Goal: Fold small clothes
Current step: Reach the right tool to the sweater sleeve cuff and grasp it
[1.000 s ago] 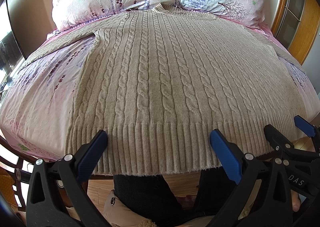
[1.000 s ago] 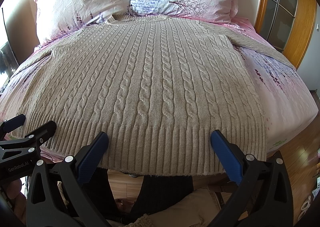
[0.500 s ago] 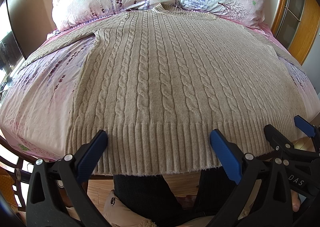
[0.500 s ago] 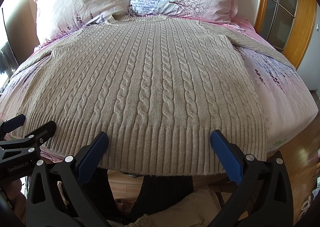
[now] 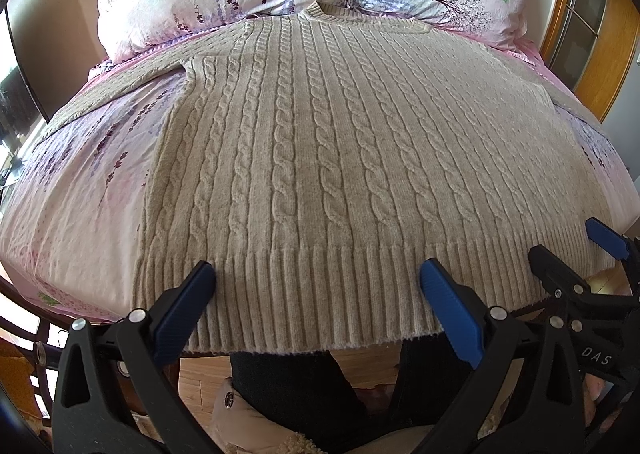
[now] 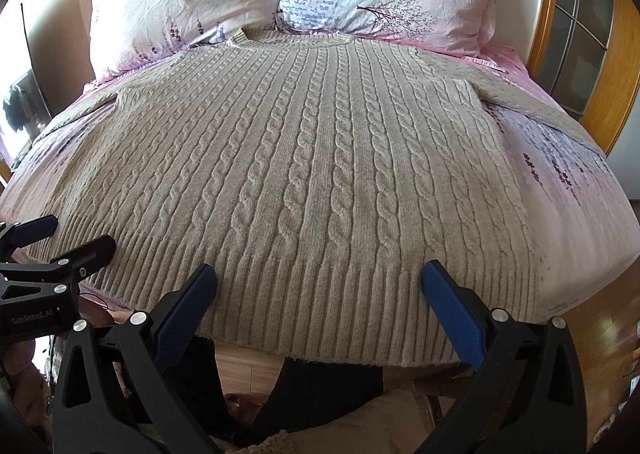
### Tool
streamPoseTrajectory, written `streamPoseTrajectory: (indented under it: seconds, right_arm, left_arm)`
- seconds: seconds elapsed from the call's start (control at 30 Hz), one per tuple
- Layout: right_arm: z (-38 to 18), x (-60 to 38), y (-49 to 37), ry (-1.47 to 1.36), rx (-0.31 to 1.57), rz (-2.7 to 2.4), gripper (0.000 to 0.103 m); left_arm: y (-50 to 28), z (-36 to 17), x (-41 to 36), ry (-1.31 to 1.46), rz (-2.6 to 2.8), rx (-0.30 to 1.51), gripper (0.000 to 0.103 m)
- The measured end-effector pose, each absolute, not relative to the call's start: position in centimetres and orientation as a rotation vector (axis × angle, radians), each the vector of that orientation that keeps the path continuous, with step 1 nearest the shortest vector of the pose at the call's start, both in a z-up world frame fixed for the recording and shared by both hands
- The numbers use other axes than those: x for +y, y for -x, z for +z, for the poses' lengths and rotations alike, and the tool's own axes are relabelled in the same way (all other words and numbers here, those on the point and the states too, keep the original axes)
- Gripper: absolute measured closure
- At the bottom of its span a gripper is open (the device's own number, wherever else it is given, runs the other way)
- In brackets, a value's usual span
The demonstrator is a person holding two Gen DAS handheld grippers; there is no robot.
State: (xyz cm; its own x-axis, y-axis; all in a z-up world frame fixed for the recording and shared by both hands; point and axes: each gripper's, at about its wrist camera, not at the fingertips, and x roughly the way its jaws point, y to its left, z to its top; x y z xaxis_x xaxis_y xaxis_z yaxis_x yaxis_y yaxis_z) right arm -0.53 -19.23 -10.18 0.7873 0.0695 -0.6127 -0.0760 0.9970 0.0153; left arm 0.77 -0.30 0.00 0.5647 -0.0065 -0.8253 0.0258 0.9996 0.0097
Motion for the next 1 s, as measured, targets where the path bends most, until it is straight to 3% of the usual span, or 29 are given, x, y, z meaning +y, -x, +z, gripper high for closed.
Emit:
streamPoseTrajectory:
  seconds: [0.23, 0.4, 0.67, 0.83, 1.0]
  right_arm:
    - [-9.9, -19.4, -0.7, 0.033, 0.631, 0.148, 0.001]
    - [-7.7, -23.4, -2.7, -0.137, 0.628, 0.178, 0.003]
    - [-3.2, -35.9, -9.6, -0.484, 0.578, 0.029, 0.025]
    - [-4.3, -44.0, -13.8, -0.761, 0.607, -0.109, 0.045]
    - [-6.0, -49.7, -16.1, -0.971, 0.624, -0.236, 0.054]
  left_arm:
    - [-1.4, 0.3, 0.4, -0.013, -0.068, 0.968, 0.002]
    - [-3.6, 1.5, 1.8, 0.05, -0.113, 0.933, 0.002]
    - [-8.7, 4.5, 3.2, 0.121, -0.206, 0.812, 0.002]
    - [-11.1, 6.3, 3.2, 0.169, -0.28, 0.695, 0.002]
    - [-13.1, 7.0, 2.6, 0.165, -0.312, 0.649, 0.002]
